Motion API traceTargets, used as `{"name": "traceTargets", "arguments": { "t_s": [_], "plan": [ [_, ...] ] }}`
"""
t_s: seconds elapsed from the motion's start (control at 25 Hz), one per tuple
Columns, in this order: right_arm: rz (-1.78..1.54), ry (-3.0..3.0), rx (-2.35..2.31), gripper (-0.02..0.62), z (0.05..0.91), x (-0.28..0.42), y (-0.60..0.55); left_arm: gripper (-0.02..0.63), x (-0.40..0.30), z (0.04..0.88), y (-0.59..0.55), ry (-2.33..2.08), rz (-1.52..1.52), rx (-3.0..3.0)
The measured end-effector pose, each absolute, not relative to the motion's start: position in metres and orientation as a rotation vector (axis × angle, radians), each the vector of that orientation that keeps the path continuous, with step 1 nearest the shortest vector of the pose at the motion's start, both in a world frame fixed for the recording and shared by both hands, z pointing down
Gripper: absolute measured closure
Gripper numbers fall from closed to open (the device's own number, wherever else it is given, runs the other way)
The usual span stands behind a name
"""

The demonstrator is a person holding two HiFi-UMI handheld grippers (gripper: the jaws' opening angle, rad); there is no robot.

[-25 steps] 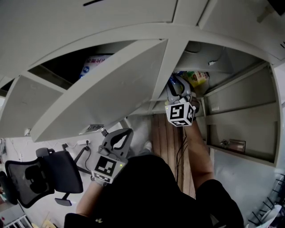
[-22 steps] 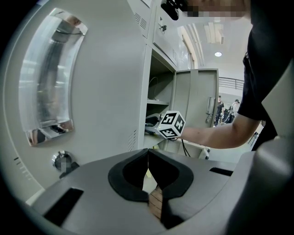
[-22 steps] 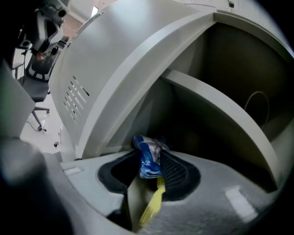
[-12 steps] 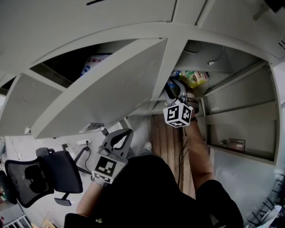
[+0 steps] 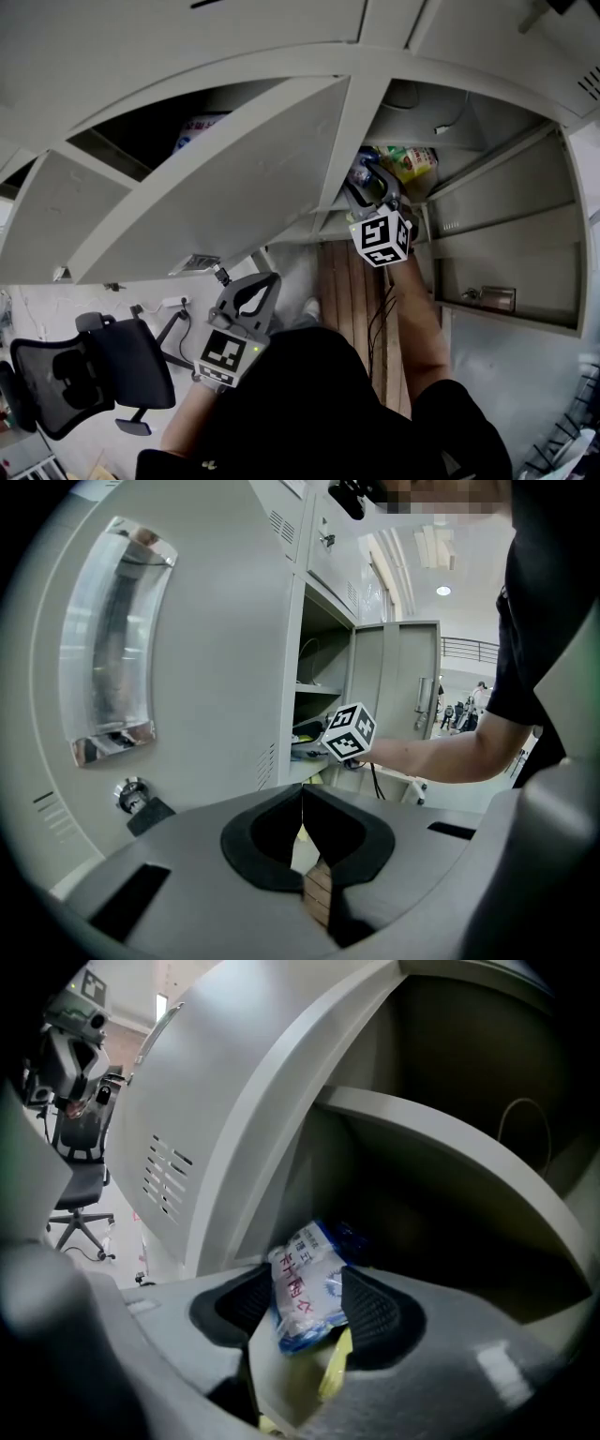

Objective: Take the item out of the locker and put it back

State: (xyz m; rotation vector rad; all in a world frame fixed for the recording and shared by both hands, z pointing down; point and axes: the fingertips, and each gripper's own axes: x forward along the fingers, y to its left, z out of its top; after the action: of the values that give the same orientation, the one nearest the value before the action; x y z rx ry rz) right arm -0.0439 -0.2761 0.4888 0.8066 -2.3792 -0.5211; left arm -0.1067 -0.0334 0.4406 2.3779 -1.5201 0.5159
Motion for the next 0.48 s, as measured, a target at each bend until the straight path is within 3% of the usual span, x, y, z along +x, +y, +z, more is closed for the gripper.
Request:
{"name": "traceTargets", "arguments": {
  "t_s": [0.48],
  "plan": [
    [-0.391, -2.445, 0.933, 0.364, 0.464, -0.018, -0.263, 0.595, -0.1, 0.435, -0.027, -1.485, 0.482, 2.394]
  ]
}}
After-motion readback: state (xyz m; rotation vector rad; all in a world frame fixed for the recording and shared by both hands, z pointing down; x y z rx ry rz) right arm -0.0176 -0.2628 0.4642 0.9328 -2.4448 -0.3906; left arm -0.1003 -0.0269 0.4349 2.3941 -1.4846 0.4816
